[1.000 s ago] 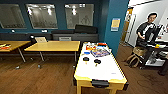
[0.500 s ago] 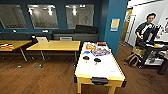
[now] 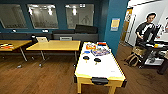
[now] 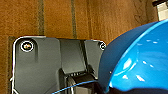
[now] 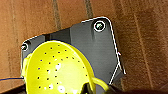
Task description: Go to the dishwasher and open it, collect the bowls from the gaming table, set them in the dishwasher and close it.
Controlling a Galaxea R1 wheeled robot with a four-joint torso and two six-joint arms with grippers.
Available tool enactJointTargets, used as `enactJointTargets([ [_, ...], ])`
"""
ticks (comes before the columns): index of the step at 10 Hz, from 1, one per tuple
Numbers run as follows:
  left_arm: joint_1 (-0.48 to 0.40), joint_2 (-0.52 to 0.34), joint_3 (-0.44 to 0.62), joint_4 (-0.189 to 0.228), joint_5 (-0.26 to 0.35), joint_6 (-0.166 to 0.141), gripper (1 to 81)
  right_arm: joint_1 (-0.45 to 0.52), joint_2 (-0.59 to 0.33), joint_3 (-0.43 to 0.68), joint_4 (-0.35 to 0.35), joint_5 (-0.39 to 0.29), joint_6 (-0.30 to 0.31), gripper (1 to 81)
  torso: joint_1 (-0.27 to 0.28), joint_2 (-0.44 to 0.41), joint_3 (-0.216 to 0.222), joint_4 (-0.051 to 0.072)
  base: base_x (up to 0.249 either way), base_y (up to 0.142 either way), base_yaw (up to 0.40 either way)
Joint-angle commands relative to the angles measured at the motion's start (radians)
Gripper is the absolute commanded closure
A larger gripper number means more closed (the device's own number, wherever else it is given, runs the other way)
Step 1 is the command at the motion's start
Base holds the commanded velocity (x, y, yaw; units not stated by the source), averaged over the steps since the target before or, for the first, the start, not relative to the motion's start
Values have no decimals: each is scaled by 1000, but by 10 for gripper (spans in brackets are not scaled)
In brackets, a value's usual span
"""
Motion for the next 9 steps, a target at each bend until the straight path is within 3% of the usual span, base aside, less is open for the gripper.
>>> enactJointTargets([
  [1, -36, -8, -15, 25, 12, 7, 811, 25, 33, -54, -30, -35, -3, 811, 0, 0, 0, 0, 0, 0, 0],
  [4, 2, 28, -103, 25, 6, 7, 811, 25, 89, -86, -33, -35, -3, 811, 0, 0, 0, 0, 0, 0, 0],
  [7, 26, 70, -201, 25, -43, 5, 811, 24, 104, -86, -35, -35, -3, 811, 0, 0, 0, 0, 0, 0, 0],
  [9, 27, 75, -212, 23, -45, 5, 811, 24, 103, -92, -34, -35, -3, 811, 0, 0, 0, 0, 0, 0, 0],
])
